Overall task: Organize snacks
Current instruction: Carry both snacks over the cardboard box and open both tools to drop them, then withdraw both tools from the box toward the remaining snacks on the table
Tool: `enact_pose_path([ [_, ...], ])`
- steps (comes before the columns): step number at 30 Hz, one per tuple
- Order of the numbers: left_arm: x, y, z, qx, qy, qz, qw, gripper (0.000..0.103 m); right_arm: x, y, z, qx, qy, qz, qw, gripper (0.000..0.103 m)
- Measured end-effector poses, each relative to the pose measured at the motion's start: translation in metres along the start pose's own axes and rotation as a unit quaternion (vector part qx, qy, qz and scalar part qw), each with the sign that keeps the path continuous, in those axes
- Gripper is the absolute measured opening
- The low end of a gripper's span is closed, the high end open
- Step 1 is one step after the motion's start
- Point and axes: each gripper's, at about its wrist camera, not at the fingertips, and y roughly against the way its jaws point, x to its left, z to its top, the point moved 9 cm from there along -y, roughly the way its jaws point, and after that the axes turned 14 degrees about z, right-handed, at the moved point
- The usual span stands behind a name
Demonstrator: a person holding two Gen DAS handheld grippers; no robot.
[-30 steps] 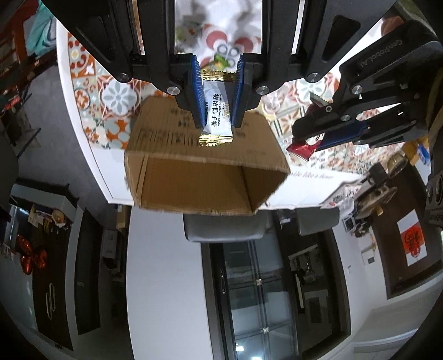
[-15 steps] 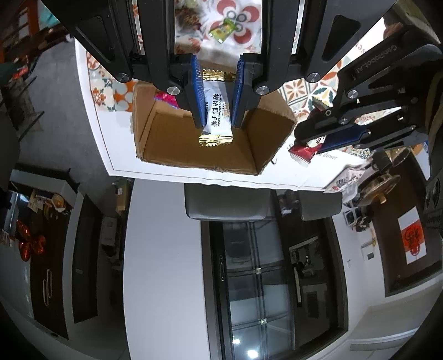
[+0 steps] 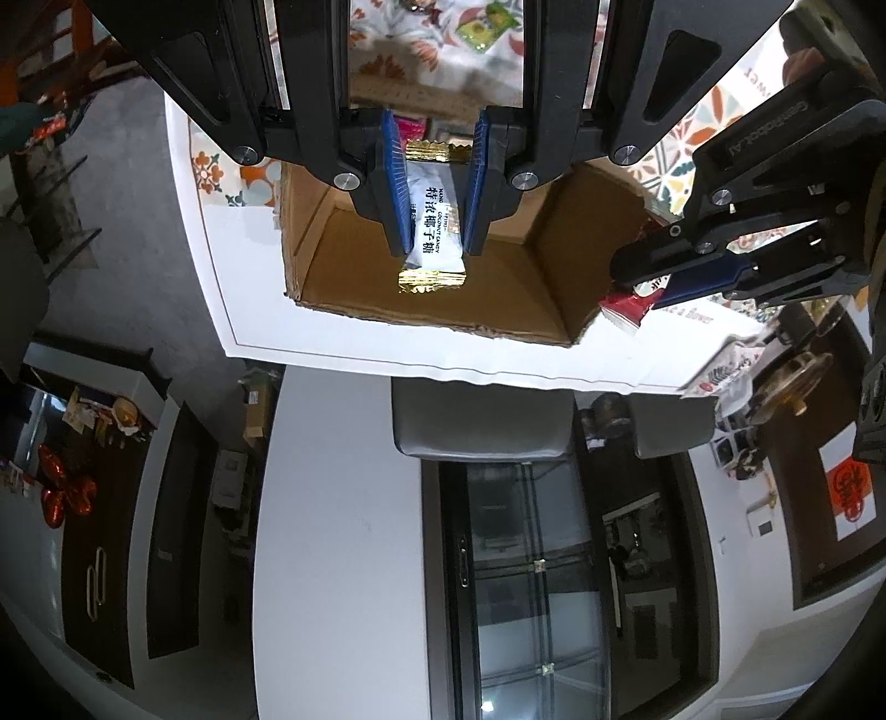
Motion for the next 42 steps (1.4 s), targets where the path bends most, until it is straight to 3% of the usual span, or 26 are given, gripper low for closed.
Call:
enact_pose_path([
  [4, 0.001, -0.008, 0.003, 0.000, 0.001, 0.007, 1.0000, 0.025, -0.003, -0.009, -0.003, 0.007, 0.001, -0.003, 1.000, 0.021],
  [7, 0.005, -0.005, 0.003, -0.010, -0.002, 0.024, 0.9997, 0.041, -0.004, -0.014, -0.005, 0.013, 0.003, -0.004, 1.000, 0.024],
  [9, 0.007, -0.001, 0.002, -0.017, -0.004, 0.030, 0.9994, 0.042, -0.004, -0.014, -0.007, 0.014, -0.003, -0.011, 1.000, 0.046],
  [14, 0.018, 0.013, -0.010, -0.018, 0.002, 0.049, 0.9986, 0.043, 0.001, -0.003, -0.014, 0.001, -0.004, -0.018, 1.000, 0.046],
  [19, 0.023, 0.026, -0.023, -0.022, 0.005, 0.039, 0.9990, 0.043, 0.014, 0.011, -0.021, -0.015, -0.005, -0.015, 1.000, 0.047],
  [25, 0.031, 0.047, -0.036, -0.044, 0.007, 0.052, 0.9977, 0.043, 0.032, 0.020, -0.035, -0.026, -0.009, -0.007, 1.000, 0.046],
  [33, 0.037, 0.061, -0.061, -0.055, 0.000, 0.067, 0.9962, 0.043, 0.043, 0.023, -0.063, -0.028, -0.036, -0.001, 0.999, 0.047],
  [42, 0.039, 0.057, -0.095, -0.038, -0.009, 0.065, 0.9972, 0.043, 0.045, 0.013, -0.097, -0.010, -0.065, 0.001, 0.998, 0.047],
])
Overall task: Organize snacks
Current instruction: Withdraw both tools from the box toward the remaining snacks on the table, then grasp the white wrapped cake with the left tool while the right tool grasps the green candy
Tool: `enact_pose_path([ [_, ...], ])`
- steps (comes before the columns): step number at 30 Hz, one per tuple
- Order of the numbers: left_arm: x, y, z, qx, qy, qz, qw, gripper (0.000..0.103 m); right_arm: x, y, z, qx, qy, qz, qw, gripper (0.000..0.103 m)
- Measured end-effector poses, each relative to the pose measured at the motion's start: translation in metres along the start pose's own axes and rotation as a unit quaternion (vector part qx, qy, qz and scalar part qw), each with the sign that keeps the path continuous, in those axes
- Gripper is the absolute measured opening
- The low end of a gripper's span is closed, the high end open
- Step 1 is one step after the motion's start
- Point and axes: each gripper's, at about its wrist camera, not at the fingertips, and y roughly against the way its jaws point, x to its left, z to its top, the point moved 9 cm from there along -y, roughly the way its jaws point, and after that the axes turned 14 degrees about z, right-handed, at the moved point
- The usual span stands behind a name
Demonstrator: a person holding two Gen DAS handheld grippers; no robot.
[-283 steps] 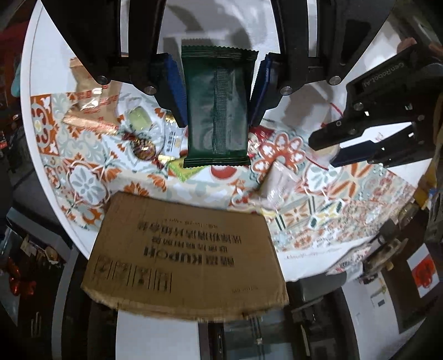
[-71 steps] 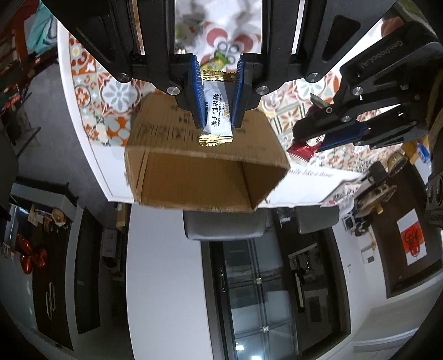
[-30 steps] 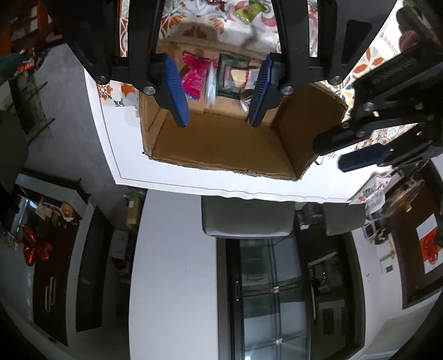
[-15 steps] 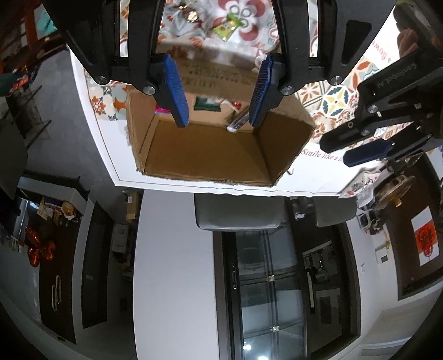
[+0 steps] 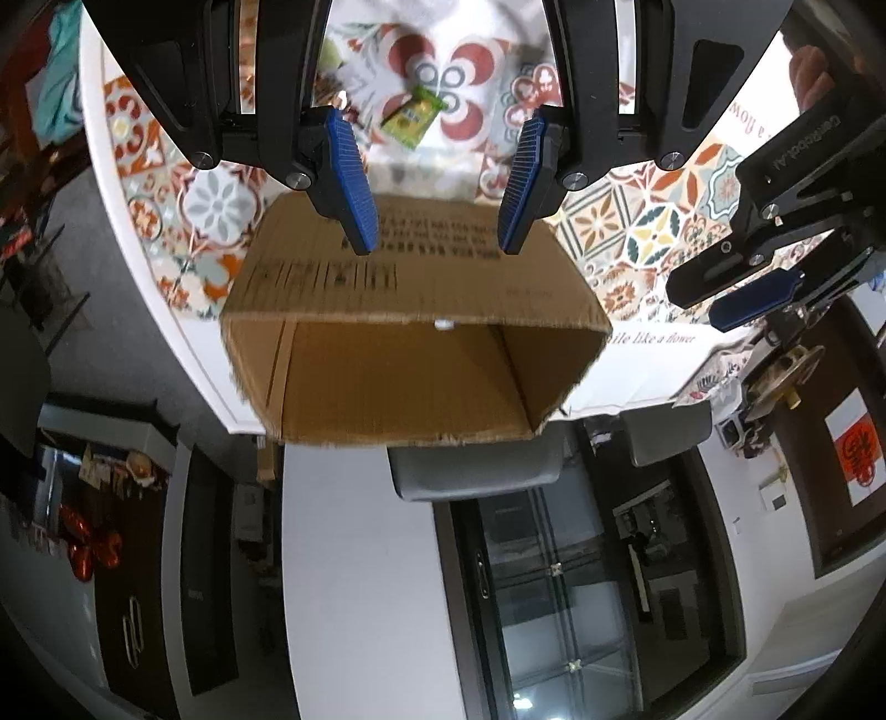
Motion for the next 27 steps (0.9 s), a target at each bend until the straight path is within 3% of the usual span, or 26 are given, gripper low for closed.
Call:
enact_pose_path([
  [27, -0.036, -0.064, -0.096, 0.127, -0.007, -0.047, 0.9908, 0.047, -0.025, -0.065, -0.088, 0.097, -0.056, 0.000, 0.994, 0.046],
])
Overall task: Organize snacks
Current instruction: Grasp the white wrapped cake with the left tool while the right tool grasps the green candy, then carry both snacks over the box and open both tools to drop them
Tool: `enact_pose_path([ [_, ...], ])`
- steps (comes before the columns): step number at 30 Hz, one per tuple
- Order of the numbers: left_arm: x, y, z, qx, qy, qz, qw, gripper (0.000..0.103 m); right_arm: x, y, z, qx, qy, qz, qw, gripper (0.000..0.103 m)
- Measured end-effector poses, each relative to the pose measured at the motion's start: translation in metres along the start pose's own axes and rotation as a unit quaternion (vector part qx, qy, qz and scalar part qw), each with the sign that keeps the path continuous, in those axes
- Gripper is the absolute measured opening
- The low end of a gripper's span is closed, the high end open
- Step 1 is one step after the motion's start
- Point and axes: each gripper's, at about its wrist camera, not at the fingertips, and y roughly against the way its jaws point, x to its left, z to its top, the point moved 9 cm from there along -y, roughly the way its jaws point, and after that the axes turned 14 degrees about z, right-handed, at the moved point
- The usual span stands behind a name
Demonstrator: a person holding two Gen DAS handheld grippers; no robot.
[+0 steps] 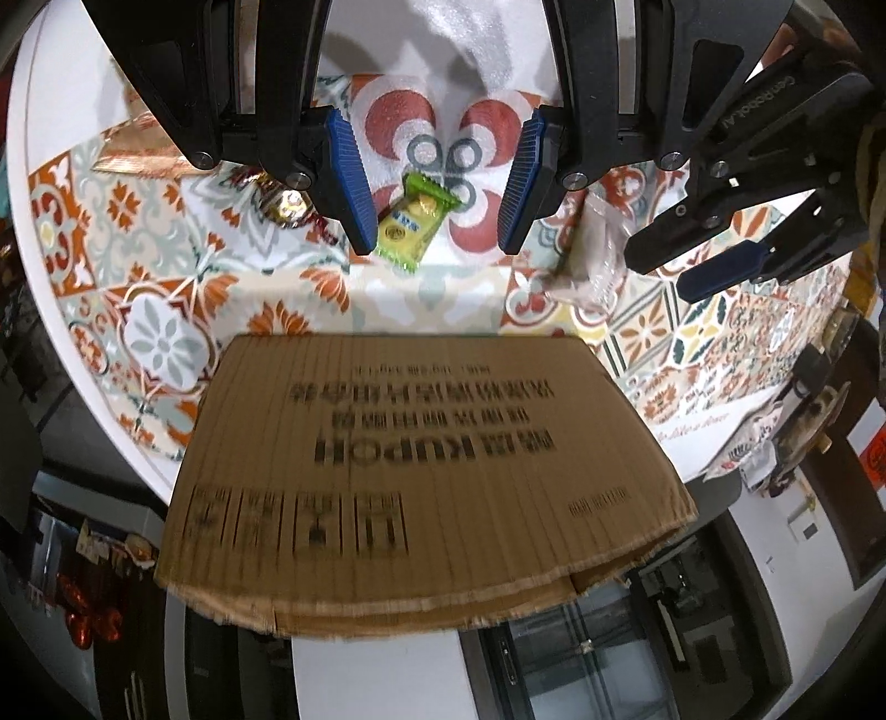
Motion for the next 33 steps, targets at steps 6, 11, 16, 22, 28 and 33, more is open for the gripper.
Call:
enact_pose_path([
  [6, -0.006, -0.019, -0.005, 0.019, 0.000, -0.007, 0.9998, 0.047, -0.007, -0.013, -0.008, 0.011, -0.007, -0.003, 1.000, 0.046],
  [11, -0.007, -0.032, -0.005, 0.027, 0.006, -0.006, 0.9996, 0.047, -0.009, -0.019, -0.011, 0.015, -0.009, -0.005, 1.000, 0.046],
  [16, -0.008, -0.040, -0.004, 0.035, 0.012, -0.007, 0.9993, 0.047, -0.009, -0.024, -0.010, 0.018, -0.006, -0.007, 1.000, 0.042],
  [22, -0.010, -0.047, -0.002, 0.041, 0.020, -0.012, 0.9989, 0.045, -0.010, -0.030, -0.011, 0.026, -0.001, -0.013, 1.000, 0.031],
  [28, -0.009, -0.049, -0.003, 0.045, 0.023, -0.014, 0.9986, 0.029, -0.007, -0.032, -0.011, 0.027, 0.012, -0.015, 0.999, 0.024],
  [33, -0.010, -0.042, -0.003, 0.038, 0.025, -0.013, 0.9989, 0.029, -0.004, -0.033, -0.010, 0.023, 0.014, -0.011, 1.000, 0.022],
])
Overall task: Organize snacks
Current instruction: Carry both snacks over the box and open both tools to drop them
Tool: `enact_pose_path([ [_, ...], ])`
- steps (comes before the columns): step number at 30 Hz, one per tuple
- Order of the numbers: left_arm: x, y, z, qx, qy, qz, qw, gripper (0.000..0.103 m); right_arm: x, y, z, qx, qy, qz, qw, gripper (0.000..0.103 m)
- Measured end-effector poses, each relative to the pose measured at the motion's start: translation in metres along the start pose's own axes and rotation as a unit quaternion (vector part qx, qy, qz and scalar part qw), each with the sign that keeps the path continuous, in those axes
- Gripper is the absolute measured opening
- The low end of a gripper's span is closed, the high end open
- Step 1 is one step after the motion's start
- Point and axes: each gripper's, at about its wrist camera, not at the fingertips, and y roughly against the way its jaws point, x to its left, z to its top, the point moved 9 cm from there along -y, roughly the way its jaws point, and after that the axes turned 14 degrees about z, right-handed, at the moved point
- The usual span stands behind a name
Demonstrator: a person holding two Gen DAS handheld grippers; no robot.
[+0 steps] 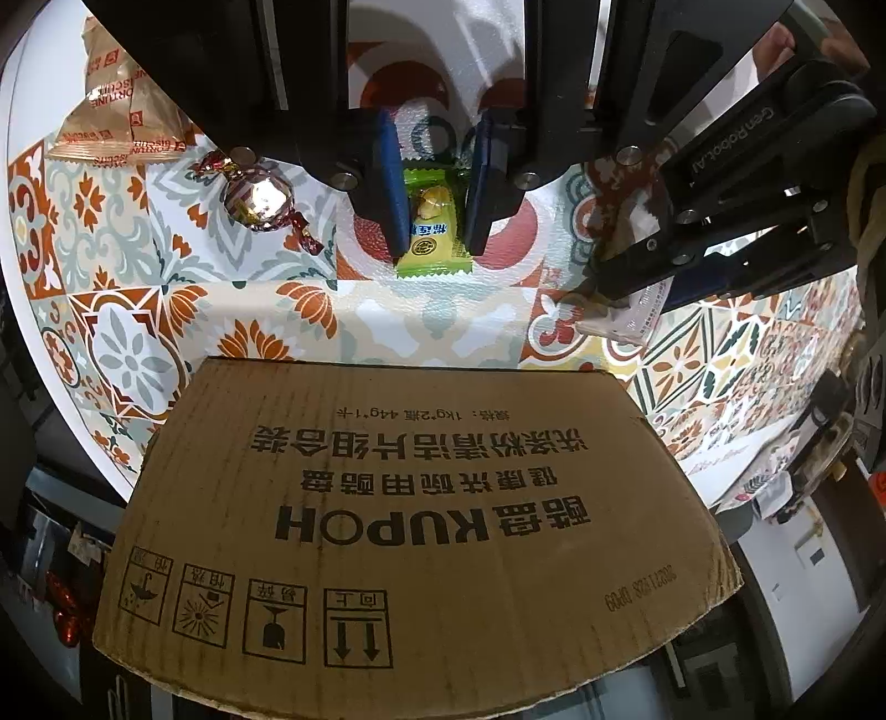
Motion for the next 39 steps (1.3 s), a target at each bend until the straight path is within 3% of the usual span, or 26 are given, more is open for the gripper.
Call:
enact_pose_path([
  [18, 0.001, 0.059, 0.008, -0.040, 0.016, -0.012, 0.9990, 0.029, 0.013, 0.047, 0.013, -0.039, 0.012, 0.022, 0.999, 0.021],
  [39, -0.007, 0.151, 0.058, -0.139, 0.010, -0.014, 0.9901, 0.029, 0.034, 0.138, 0.061, -0.139, 0.042, 0.035, 0.989, 0.021],
])
